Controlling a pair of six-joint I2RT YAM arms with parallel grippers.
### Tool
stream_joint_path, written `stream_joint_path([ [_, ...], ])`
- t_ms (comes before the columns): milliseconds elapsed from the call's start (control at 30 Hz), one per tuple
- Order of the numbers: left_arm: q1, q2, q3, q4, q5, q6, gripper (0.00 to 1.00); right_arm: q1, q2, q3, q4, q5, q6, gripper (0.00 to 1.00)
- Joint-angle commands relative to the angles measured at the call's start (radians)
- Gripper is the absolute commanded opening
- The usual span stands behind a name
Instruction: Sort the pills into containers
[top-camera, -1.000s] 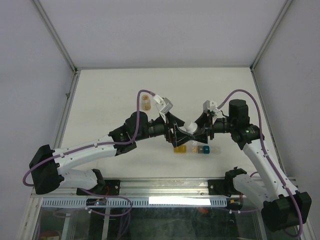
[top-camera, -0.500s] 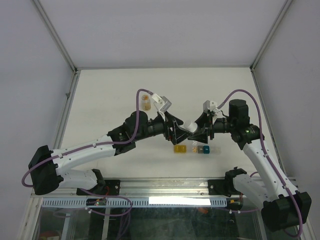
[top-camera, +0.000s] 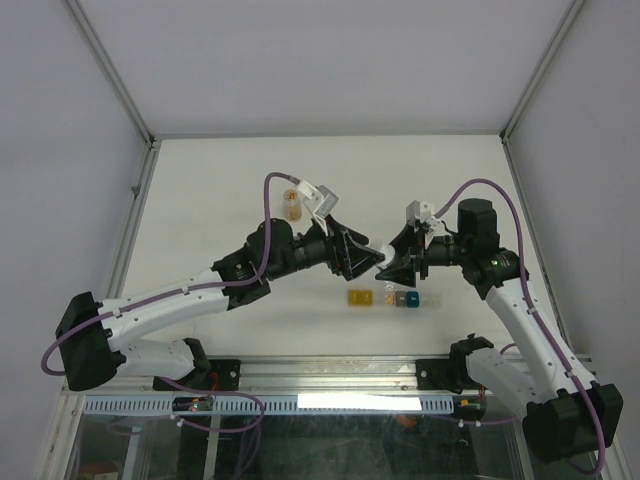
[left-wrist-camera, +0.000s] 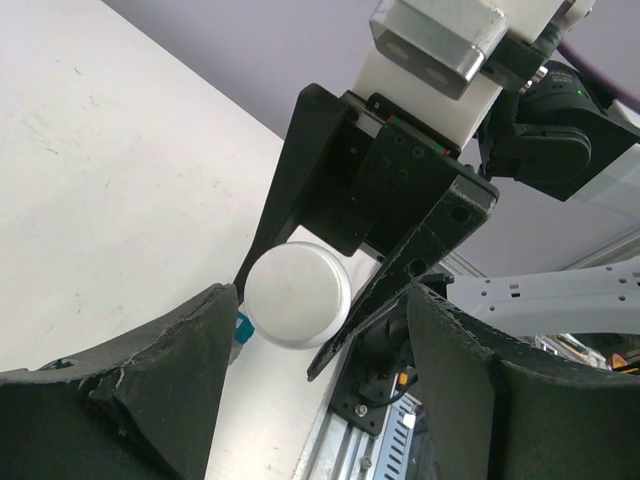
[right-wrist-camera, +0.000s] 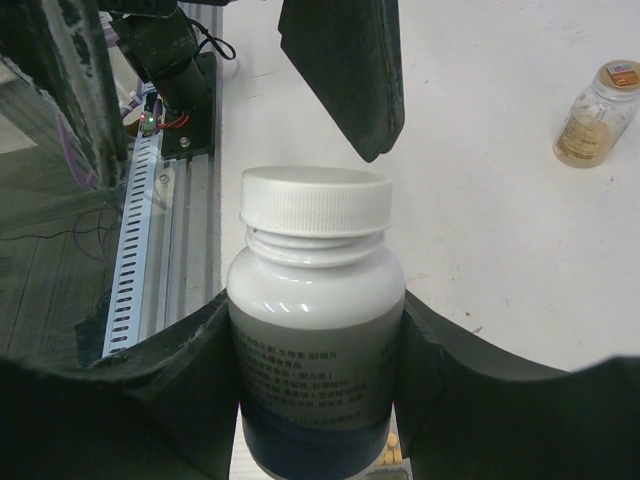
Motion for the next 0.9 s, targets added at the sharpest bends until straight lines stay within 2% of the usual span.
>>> stream_joint_path([
  [0, 0.000, 0.019, 0.063, 0.039, 0.019, -0.018, 0.68, -0.004, -0.010, 0.019, 0.053, -0.013, 0.003, 0.00],
  [267, 0.000, 0.045, 0.083, 0.017, 0.013, -0.007, 0.66, -0.004, -0.012, 0.019, 0.053, -0.015, 0.003, 0.00],
  [867, 0.001, 0.076, 0.107, -0.004, 0.061, 0.006, 0.43, -0.003, -0.013, 0.019, 0.053, -0.018, 0.003, 0.00],
])
